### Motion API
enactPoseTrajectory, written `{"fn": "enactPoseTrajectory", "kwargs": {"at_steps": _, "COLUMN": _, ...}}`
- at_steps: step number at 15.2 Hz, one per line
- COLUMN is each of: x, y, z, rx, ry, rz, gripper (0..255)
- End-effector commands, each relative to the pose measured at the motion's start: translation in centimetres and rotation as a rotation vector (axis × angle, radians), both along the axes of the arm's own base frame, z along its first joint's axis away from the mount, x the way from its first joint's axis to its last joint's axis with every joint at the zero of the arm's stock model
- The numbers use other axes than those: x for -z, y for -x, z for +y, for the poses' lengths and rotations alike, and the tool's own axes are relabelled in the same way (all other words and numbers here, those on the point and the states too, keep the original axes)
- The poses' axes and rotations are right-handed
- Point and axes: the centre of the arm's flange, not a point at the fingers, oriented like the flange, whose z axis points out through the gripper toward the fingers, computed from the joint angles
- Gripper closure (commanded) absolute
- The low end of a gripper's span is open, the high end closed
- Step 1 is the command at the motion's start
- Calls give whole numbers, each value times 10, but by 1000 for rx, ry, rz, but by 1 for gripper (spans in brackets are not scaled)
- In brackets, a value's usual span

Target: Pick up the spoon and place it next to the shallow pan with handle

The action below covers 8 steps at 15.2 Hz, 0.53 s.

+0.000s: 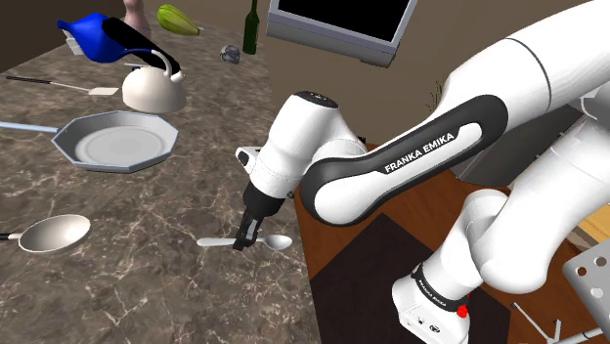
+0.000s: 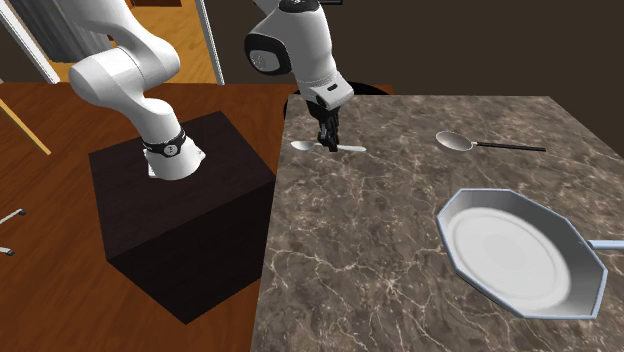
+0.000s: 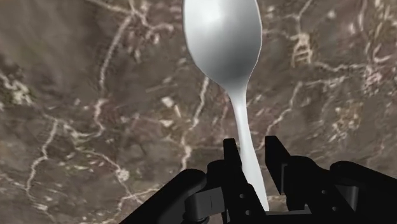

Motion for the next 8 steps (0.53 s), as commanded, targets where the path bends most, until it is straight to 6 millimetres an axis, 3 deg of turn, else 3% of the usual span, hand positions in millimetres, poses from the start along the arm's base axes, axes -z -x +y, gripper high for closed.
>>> {"fn": "enactPoseTrajectory", "kwargs": {"at_steps": 1, "x": 0, "y": 0, "z": 0, "rx": 0, "ry": 0, "rz": 0, "gripper": 255}}
{"fn": "enactPoseTrajectory", "kwargs": {"at_steps": 8, "x": -37, "y": 0, "z": 0, "rx": 0, "ry": 0, "rz": 0, "gripper": 255}}
